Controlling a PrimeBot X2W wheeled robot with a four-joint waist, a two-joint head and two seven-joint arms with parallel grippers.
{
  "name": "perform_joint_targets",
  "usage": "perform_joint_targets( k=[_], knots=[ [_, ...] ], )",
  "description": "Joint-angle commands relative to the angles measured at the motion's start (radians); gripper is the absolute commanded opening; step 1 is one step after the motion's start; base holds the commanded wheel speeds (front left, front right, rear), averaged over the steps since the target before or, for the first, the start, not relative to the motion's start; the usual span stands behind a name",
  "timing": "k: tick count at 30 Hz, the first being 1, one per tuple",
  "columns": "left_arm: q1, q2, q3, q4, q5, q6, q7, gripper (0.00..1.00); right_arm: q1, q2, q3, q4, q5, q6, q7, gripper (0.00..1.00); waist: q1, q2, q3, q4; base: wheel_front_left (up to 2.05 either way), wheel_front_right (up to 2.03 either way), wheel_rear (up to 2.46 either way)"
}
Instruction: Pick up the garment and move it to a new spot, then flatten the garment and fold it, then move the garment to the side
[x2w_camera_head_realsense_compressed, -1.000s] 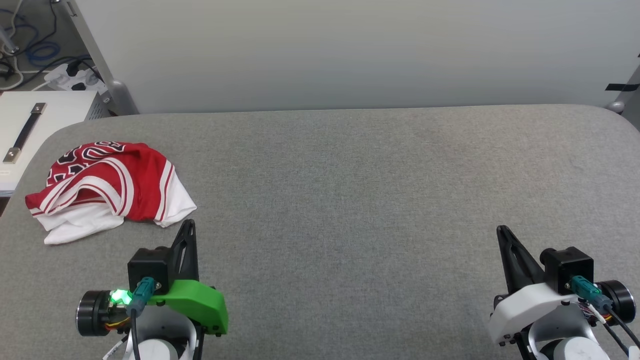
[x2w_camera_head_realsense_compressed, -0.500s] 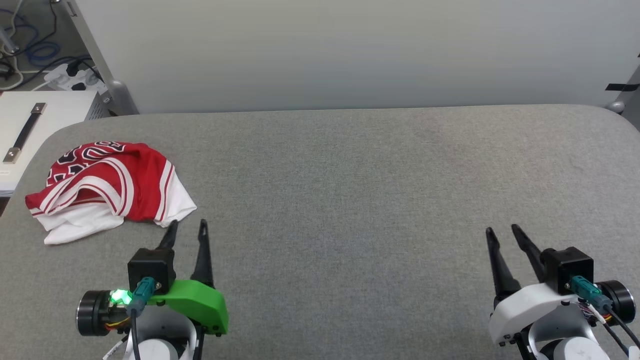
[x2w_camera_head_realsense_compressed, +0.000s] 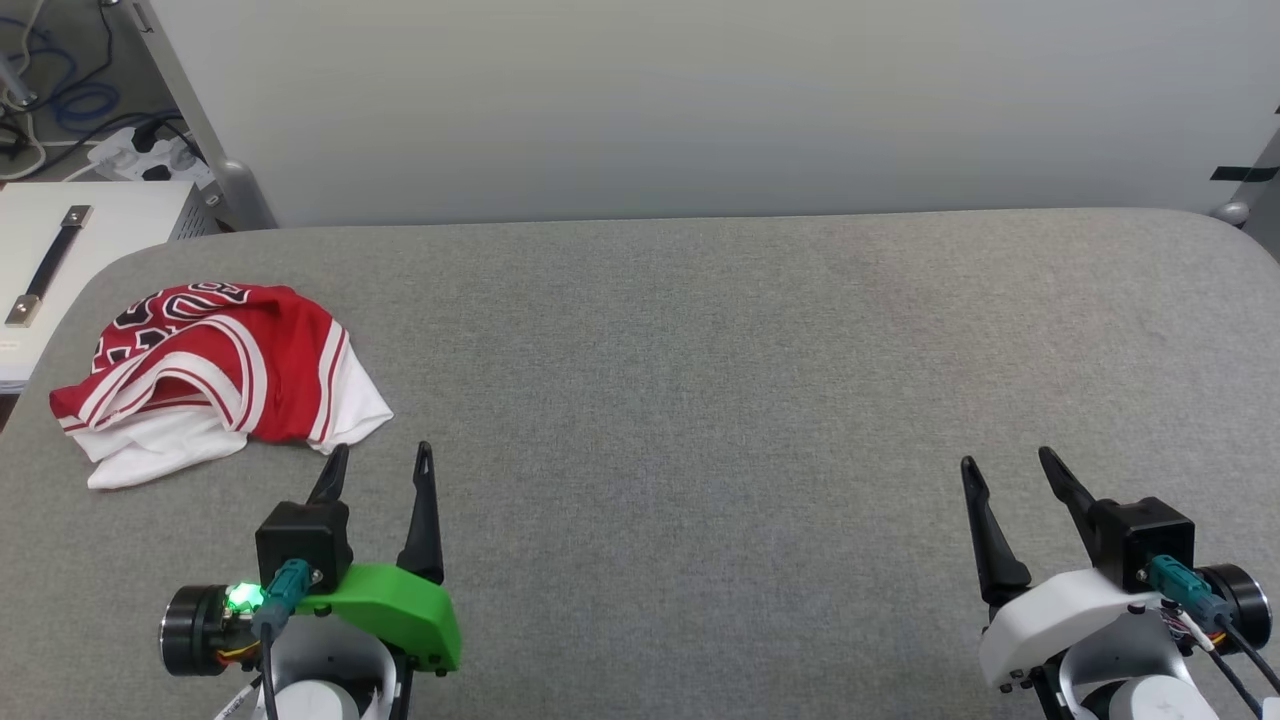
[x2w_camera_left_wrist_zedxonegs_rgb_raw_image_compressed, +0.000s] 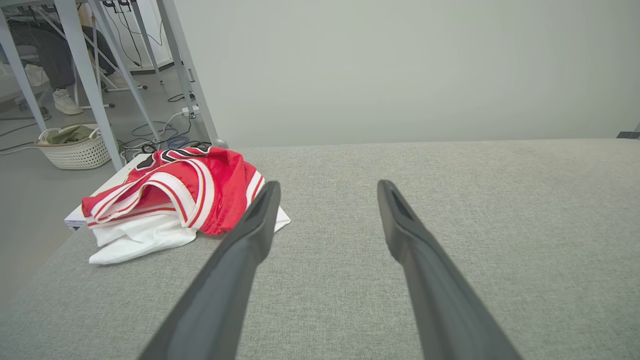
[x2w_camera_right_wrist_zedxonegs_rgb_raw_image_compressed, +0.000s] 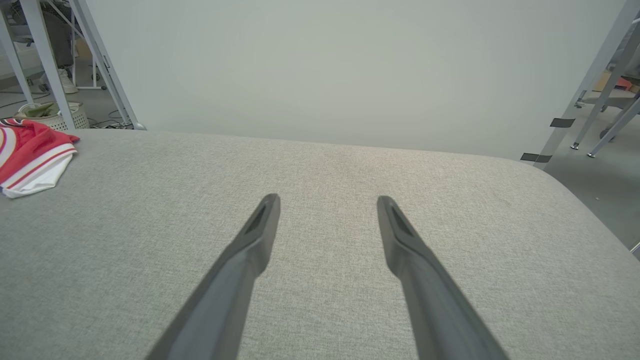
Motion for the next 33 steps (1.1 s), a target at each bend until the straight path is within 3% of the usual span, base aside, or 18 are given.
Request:
perform_joint_targets(
  k=[1,33],
  knots=[
    [0.003,-0.001,-0.003,0.005,-0.01,-0.002,-0.012,1.0,0.003,0.0,-0.003,0.004,0.007,0.0,-0.012,1.0,0.0,0.0,0.0,0.0,0.0,0.0,0.0],
    [0.011,-0.002,-0.009,0.002,-0.083,-0.013,-0.078,1.0,0.007,0.001,0.0,-0.009,0.05,0.0,-0.077,1.0,0.0,0.0,0.001,0.002,0.0,0.0,0.0]
  ],
)
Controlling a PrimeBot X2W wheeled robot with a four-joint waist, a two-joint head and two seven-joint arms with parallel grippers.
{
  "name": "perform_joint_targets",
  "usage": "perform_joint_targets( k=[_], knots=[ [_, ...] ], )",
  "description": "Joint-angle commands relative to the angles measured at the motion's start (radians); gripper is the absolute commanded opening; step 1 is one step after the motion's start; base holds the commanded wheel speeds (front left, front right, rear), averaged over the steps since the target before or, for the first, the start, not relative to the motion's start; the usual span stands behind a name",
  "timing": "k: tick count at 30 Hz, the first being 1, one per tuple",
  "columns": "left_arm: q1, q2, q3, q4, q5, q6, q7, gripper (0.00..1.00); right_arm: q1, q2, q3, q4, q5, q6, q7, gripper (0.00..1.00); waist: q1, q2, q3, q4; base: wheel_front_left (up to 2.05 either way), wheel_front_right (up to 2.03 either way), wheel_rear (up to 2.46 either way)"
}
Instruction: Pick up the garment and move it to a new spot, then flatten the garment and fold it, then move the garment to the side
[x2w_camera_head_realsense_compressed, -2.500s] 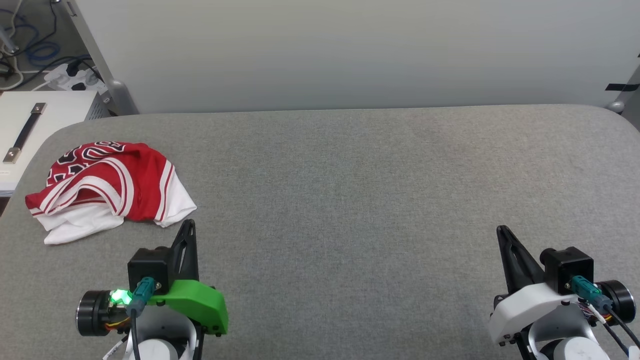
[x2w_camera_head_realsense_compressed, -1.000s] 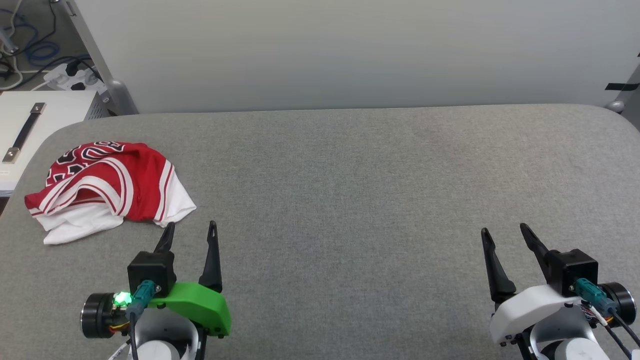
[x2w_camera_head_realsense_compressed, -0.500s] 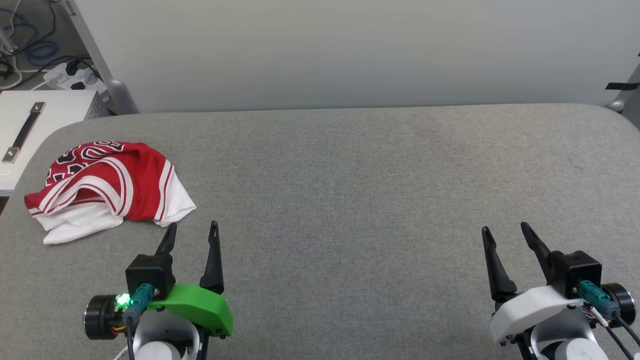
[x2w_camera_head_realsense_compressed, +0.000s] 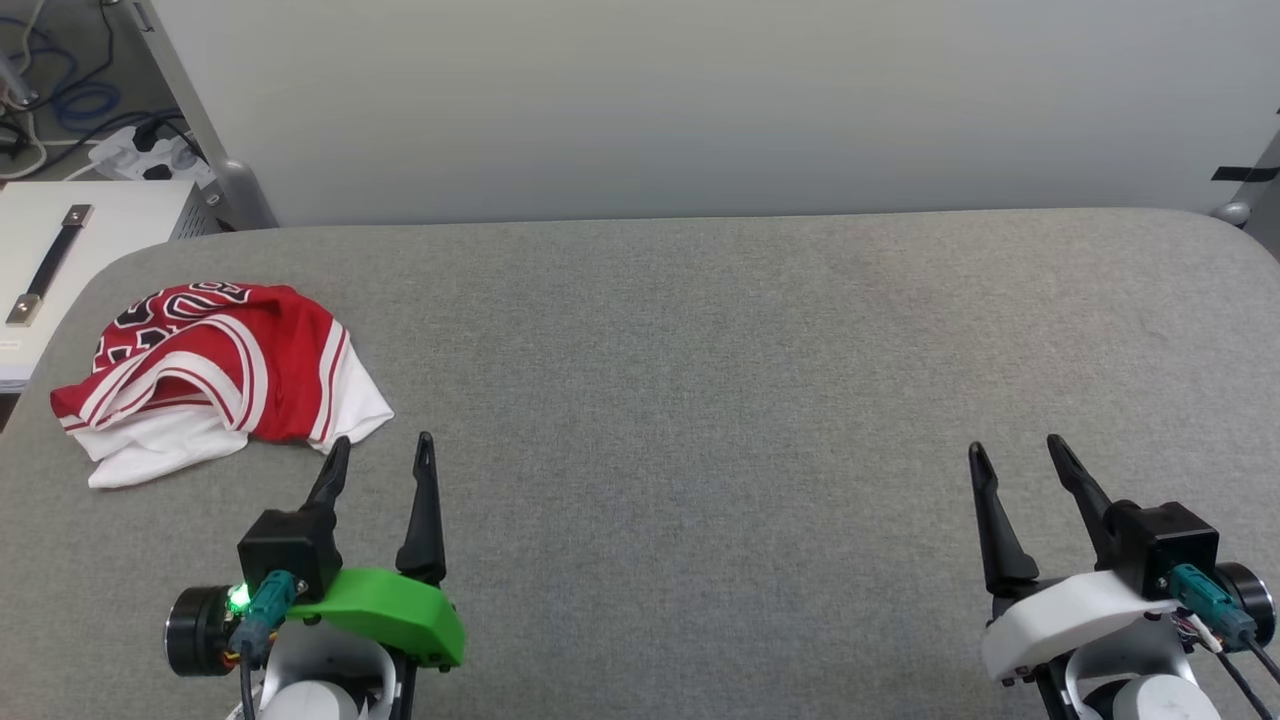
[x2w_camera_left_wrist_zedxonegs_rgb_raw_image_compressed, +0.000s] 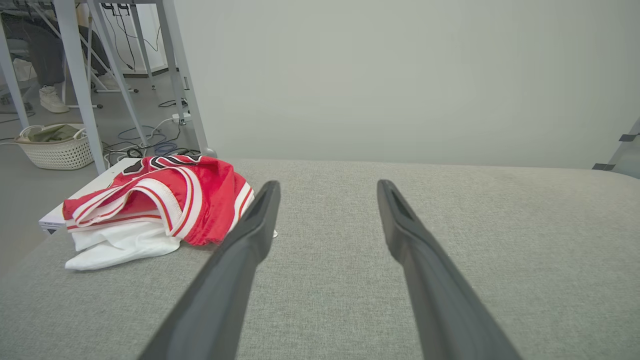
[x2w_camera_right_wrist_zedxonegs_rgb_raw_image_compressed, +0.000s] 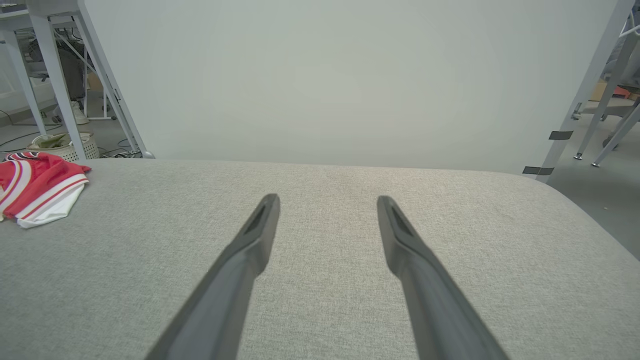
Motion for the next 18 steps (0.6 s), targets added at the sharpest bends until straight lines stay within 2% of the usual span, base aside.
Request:
perform_joint_targets(
  k=[1,18],
  knots=[
    [0.012,-0.002,0.001,-0.006,-0.01,-0.004,-0.01,1.0,0.007,0.001,0.001,-0.007,0.011,0.0,-0.01,1.0,0.0,0.0,0.0,0.0,0.0,0.0,0.0],
    [0.023,-0.002,-0.015,0.018,-0.048,-0.013,-0.046,1.0,0.017,0.001,0.005,0.0,0.03,0.0,-0.045,1.0,0.0,0.0,-0.001,0.0,0.0,0.0,0.0]
  ],
)
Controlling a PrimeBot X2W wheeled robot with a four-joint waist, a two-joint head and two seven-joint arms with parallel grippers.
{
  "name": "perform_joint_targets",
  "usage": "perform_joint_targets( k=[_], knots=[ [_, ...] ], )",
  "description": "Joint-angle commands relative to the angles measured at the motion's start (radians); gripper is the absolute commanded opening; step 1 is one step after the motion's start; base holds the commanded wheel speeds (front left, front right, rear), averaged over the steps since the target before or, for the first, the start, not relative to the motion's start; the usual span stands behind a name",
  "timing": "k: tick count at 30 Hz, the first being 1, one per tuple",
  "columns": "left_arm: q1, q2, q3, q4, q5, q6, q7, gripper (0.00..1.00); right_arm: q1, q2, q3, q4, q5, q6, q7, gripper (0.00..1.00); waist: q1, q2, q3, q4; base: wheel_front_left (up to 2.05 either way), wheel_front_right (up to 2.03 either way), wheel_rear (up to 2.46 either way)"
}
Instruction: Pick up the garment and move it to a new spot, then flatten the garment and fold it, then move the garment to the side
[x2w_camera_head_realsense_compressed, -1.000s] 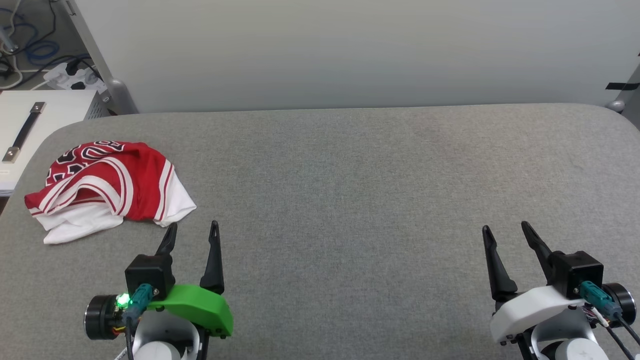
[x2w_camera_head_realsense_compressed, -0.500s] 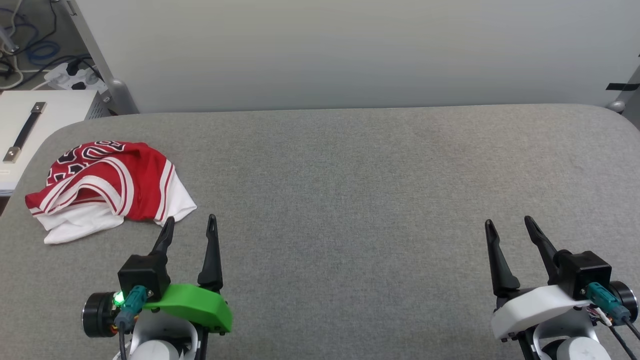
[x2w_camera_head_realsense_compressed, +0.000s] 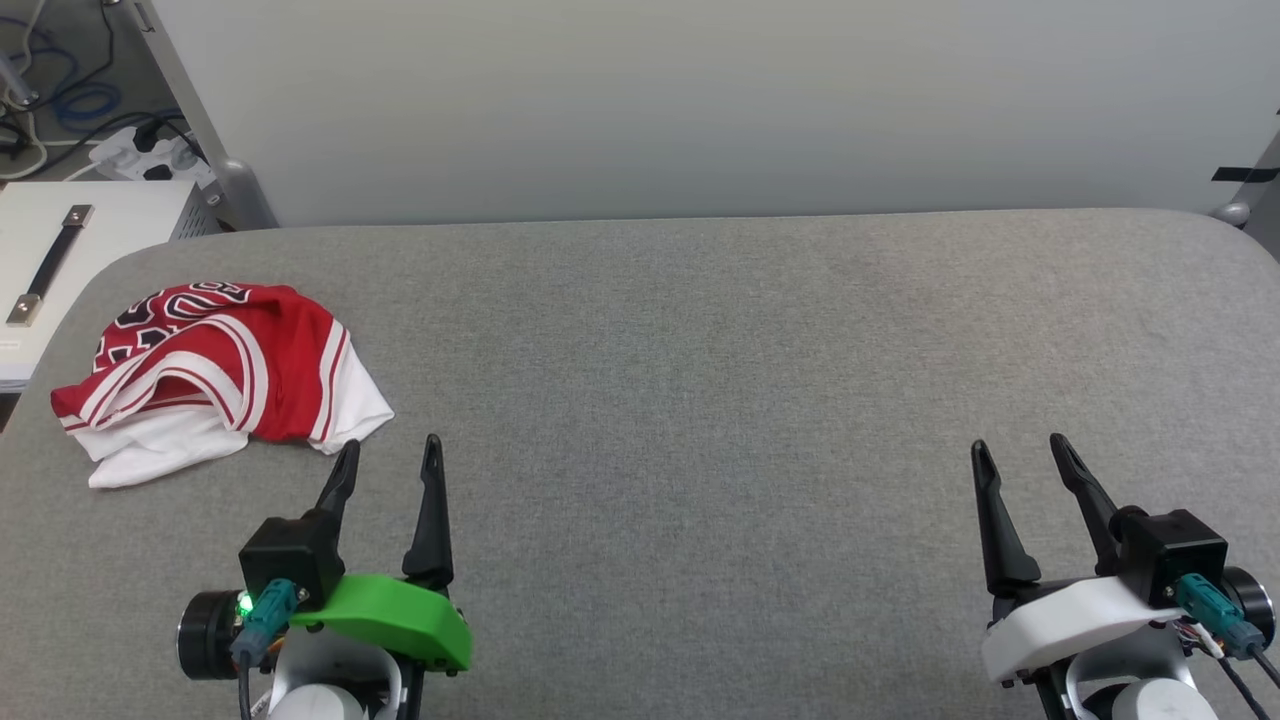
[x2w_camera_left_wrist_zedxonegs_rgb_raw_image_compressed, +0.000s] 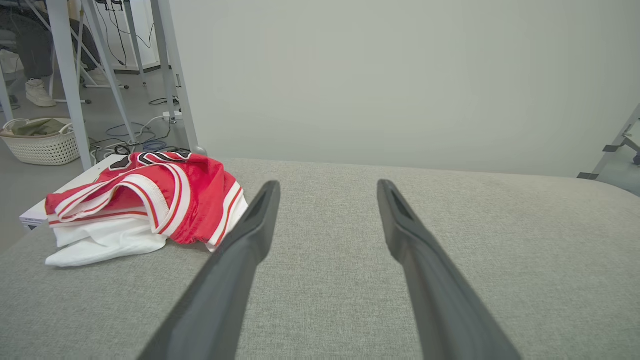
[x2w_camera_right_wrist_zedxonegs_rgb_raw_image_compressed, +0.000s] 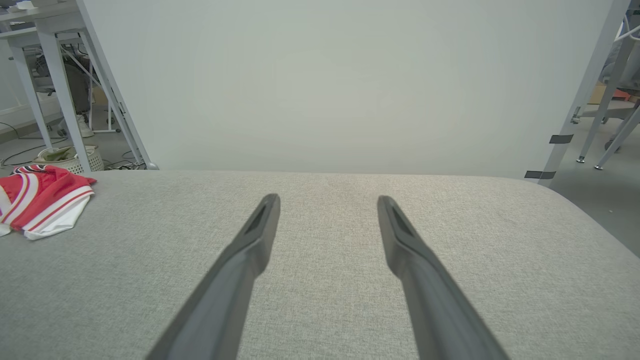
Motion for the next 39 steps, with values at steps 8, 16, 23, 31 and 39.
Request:
perform_joint_targets(
  k=[8,16,23,31,39],
  knots=[
    [0.022,-0.003,-0.003,-0.002,-0.029,-0.01,-0.029,1.0,0.01,0.001,0.006,-0.009,0.02,0.0,-0.027,1.0,0.0,0.0,0.001,-0.001,0.0,0.0,0.0],
    [0.028,-0.003,-0.019,0.038,-0.057,-0.015,-0.046,1.0,0.018,0.002,0.007,0.024,0.026,0.0,-0.043,1.0,0.0,0.0,0.002,0.0,0.0,0.0,0.0],
    [0.027,-0.003,-0.029,0.071,-0.076,-0.02,-0.06,1.0,0.016,0.002,0.009,0.036,0.033,-0.001,-0.057,1.0,0.0,0.0,0.004,0.001,0.0,0.0,0.0],
    [0.025,-0.003,-0.037,0.087,-0.094,-0.025,-0.077,1.0,0.017,0.002,0.009,0.042,0.042,-0.001,-0.074,1.0,0.0,0.0,0.006,0.003,0.0,0.0,0.0],
    [0.024,-0.004,-0.043,0.096,-0.114,-0.03,-0.094,1.0,0.021,0.002,0.01,0.05,0.056,-0.001,-0.09,1.0,0.0,0.0,0.007,0.014,0.0,0.0,0.0]
  ],
)
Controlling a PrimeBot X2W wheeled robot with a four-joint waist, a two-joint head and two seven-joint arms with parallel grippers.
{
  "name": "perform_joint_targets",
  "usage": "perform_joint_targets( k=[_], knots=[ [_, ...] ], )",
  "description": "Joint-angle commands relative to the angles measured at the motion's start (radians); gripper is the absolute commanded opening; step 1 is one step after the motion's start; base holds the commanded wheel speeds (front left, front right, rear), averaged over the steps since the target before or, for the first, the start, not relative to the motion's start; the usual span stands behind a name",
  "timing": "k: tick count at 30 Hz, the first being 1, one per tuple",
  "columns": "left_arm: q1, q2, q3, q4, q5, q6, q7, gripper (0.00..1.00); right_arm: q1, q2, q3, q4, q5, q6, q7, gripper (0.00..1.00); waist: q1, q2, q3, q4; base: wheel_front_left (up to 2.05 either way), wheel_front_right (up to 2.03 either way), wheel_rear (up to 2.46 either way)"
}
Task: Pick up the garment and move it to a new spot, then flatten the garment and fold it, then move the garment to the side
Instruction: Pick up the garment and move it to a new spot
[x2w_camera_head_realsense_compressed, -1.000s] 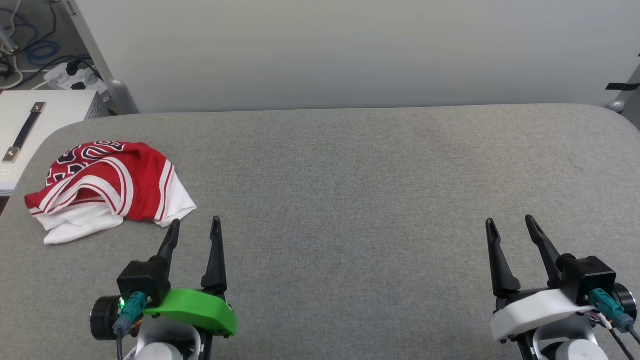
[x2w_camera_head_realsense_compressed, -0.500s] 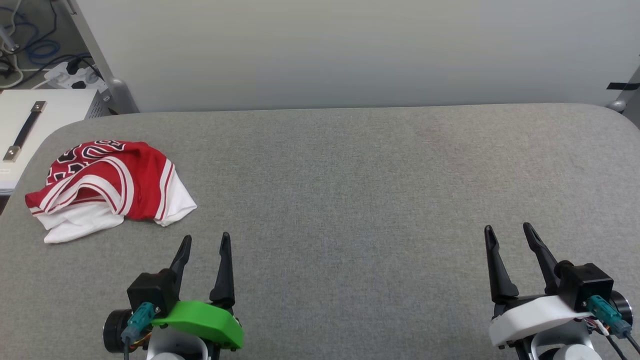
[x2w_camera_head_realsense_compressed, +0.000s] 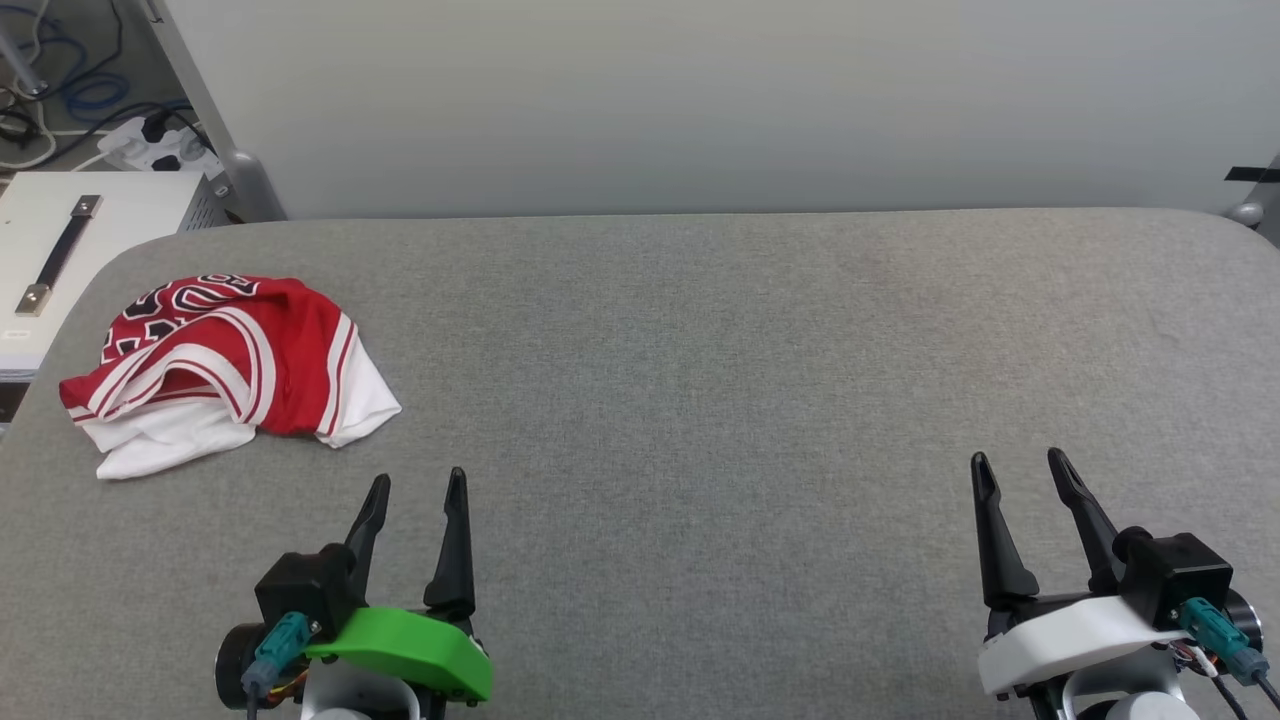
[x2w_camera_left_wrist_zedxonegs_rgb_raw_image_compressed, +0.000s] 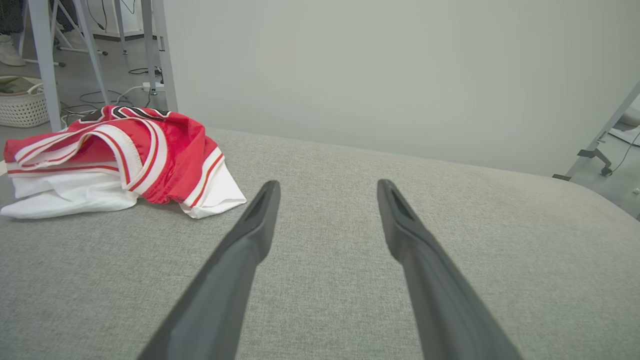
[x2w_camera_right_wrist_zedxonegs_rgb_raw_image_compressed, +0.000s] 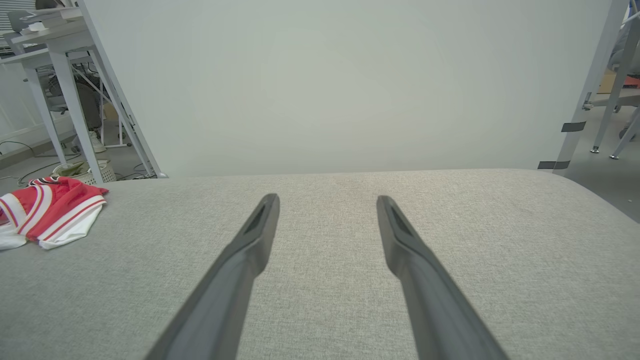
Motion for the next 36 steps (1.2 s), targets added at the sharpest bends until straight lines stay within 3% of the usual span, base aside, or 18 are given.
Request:
perform_joint_targets(
  k=[1,9,24,36],
  knots=[
    [0.008,-0.004,-0.004,0.006,-0.017,-0.007,-0.013,1.0,0.011,0.002,0.003,0.005,0.01,-0.001,-0.012,1.0,0.0,0.0,-0.002,0.008,0.0,0.0,0.0],
    [0.008,-0.004,-0.008,0.017,-0.033,-0.01,-0.029,1.0,0.016,0.002,0.016,0.015,0.013,-0.001,-0.029,1.0,0.0,0.0,-0.006,0.062,0.0,0.0,0.0],
    [0.018,-0.004,-0.001,0.032,-0.052,-0.016,-0.055,1.0,0.024,0.002,0.054,0.04,0.03,-0.001,-0.054,1.0,0.0,0.0,-0.015,0.263,0.0,0.0,0.0],
    [0.022,-0.004,-0.006,0.032,-0.038,-0.025,-0.055,1.0,0.022,0.002,0.083,0.045,0.037,-0.001,-0.054,1.0,0.0,0.0,-0.014,0.361,0.0,0.0,0.0]
  ],
)
